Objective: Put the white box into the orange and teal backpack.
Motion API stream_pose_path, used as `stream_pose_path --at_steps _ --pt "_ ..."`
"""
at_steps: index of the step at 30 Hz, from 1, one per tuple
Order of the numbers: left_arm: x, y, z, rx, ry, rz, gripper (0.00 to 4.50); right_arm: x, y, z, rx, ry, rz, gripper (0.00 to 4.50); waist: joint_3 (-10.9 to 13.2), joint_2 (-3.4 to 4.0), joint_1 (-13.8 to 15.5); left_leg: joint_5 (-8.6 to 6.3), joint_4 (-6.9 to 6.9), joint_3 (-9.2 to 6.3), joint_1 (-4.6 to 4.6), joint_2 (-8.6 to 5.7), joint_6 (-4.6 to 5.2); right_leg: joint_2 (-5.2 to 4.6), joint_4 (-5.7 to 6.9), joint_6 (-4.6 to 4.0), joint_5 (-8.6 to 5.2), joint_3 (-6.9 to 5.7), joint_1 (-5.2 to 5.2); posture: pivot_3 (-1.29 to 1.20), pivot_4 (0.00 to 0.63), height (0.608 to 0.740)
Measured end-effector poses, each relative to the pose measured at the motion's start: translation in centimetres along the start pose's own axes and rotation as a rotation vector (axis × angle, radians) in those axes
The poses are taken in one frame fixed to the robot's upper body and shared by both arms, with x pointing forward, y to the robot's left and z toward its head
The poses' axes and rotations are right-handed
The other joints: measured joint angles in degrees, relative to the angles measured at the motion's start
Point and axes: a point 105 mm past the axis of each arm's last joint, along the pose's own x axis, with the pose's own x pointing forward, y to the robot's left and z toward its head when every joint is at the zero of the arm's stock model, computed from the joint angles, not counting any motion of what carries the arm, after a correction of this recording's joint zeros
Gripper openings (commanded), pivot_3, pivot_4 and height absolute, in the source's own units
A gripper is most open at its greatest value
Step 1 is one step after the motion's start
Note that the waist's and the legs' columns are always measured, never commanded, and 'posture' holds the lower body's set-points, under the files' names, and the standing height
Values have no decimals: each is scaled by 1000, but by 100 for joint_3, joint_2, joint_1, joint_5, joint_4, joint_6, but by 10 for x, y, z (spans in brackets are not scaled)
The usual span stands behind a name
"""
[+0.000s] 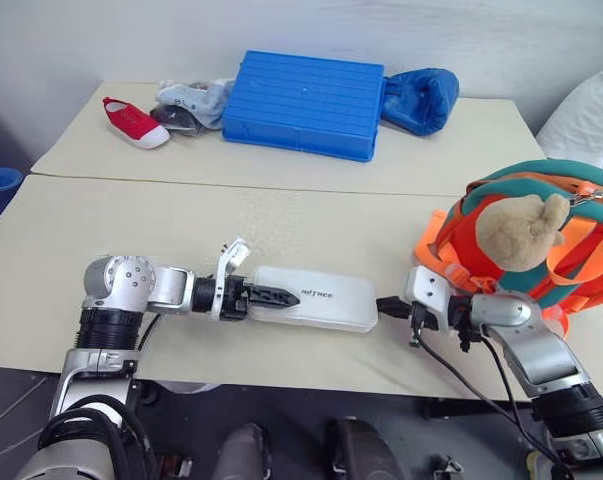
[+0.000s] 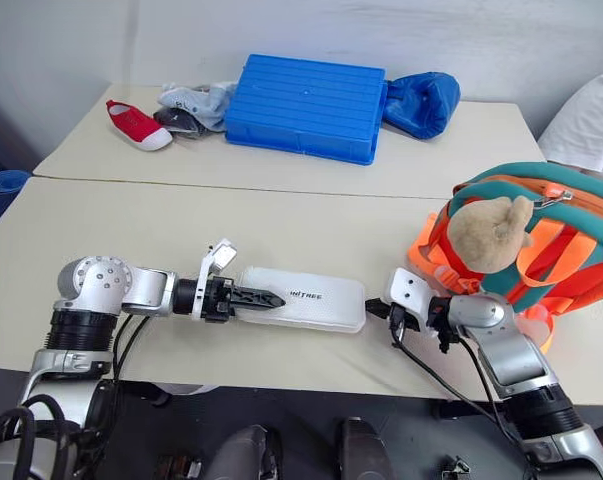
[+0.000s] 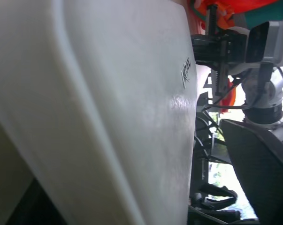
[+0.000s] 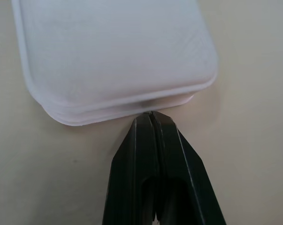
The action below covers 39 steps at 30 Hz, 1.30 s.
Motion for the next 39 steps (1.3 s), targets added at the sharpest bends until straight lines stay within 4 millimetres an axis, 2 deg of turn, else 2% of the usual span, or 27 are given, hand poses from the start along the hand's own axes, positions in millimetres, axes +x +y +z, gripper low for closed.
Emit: stream_pose_path --at_steps 6,10,13,16,17,19,23,26,28,31,34,39 --pt "-5 -10 5 -16 -28 -69 1550 -8 3 -6 -7 13 -4 0 0 0 16 1 2 0 -3 -2 -1 -2 -2 0 0 -1 0 0 150 740" --pt "-12 -18 12 20 -138 -120 1520 -17 8 -12 15 14 -15 0 0 0 33 -1 0 -1 -4 -3 0 -3 -6 0 0 -1 1 0 150 740" --pt "-19 -25 6 102 -205 -150 1520 -25 17 -15 54 -3 -25 0 0 0 41 -4 -4 0 -6 1 -6 1 -11 0 0 -1 -1 0 150 740" --pt "-20 -32 2 173 -221 -172 1520 -33 26 -18 125 -20 -41 550 2 2 52 -3 -1 0 -6 -3 -12 -1 -6 2 1 0 -2 0 150 740" --pt "-24 -35 -1 263 -279 -190 1520 -47 45 -15 253 -82 -69 754 1 7 134 -5 -15 -7 -6 2 -23 3 -11 -8 -7 -3 -3 0 150 740" --pt "-32 -28 4 394 -353 -149 1520 -63 62 -16 394 -140 -170 1458 2 7 152 -6 -20 -8 -13 8 -29 10 -17 -15 -12 -7 -9 0 150 740" --pt "-35 -36 5 625 -374 -222 1520 -104 71 -20 475 -140 -418 2808 2 9 141 -22 -21 -2 -8 5 -40 4 -33 -7 -8 -2 3 0 150 740" --pt "-35 -34 1 736 -336 -255 1520 -131 76 -27 504 -127 -592 3914 -1 13 122 -36 -29 3 -3 5 -14 -1 -41 -6 -6 6 5 0 150 740" --pt "-35 -34 -1 791 -319 -284 1520 -151 80 -34 526 -119 -703 4477 -1 16 126 -42 -43 5 -9 5 -2 -2 -45 -8 -7 9 -6 0 150 740" --pt "-37 -33 -3 838 -311 -318 1520 -184 86 -41 555 -110 -867 4477 -1 16 126 -35 -80 4 -7 5 -4 -3 -60 -13 -10 8 -14 0 150 740" --pt "-38 -34 -2 874 -303 -330 1520 -190 87 -40 542 -100 -860 4477 -1 16 68 -30 -93 5 -4 5 1 -2 -67 -13 -10 10 -14 0 150 740" --pt "-38 -37 4 912 -306 -332 1520 -194 47 -42 443 -156 -828 4477 -1 16 -26 -7 -88 11 2 -5 44 -8 -69 0 -1 16 -5 0 150 740"
